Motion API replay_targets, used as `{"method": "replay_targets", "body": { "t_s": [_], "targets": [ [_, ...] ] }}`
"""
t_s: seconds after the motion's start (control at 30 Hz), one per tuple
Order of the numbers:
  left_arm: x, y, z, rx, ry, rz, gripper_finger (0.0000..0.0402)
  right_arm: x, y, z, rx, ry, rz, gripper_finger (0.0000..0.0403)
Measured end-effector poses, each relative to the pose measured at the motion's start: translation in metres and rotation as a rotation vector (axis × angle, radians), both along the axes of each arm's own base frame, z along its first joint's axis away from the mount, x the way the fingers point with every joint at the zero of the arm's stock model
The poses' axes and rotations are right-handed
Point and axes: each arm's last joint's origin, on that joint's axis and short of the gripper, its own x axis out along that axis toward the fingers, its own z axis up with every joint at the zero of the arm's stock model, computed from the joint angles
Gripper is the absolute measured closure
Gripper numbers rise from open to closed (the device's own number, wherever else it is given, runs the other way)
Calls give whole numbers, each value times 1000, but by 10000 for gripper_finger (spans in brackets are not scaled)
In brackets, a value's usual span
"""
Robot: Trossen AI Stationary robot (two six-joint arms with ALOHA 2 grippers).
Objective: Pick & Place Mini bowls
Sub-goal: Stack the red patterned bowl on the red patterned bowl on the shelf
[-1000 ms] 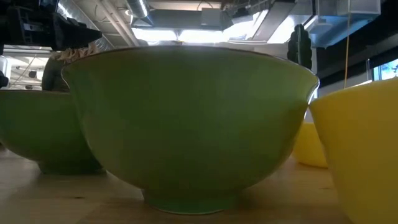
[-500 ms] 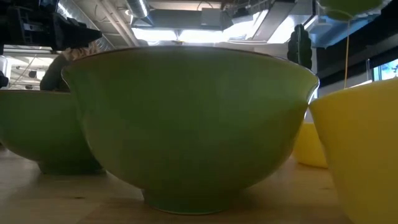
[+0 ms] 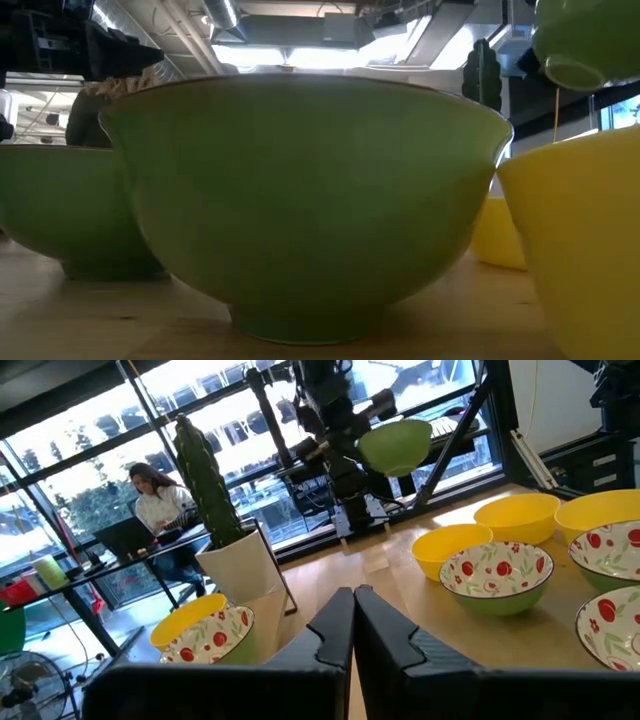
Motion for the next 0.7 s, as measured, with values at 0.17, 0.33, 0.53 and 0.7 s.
{"method": "replay_targets", "body": {
  "t_s": [0.17, 0.33, 0.53, 0.7],
  "targets": [
    [0, 0, 0, 3, 0, 0, 392, -15, -6, -11, 43, -32, -88, 387],
    [0, 0, 0, 16, 1, 0, 393, -20, -7, -33, 78, -14, -146, 387],
    [0, 0, 0, 16, 1, 0, 397, -17, -7, -34, 148, -33, -207, 387],
    [0, 0, 0, 17, 1, 0, 398, -17, -8, -36, 157, -22, -250, 386]
  ]
}}
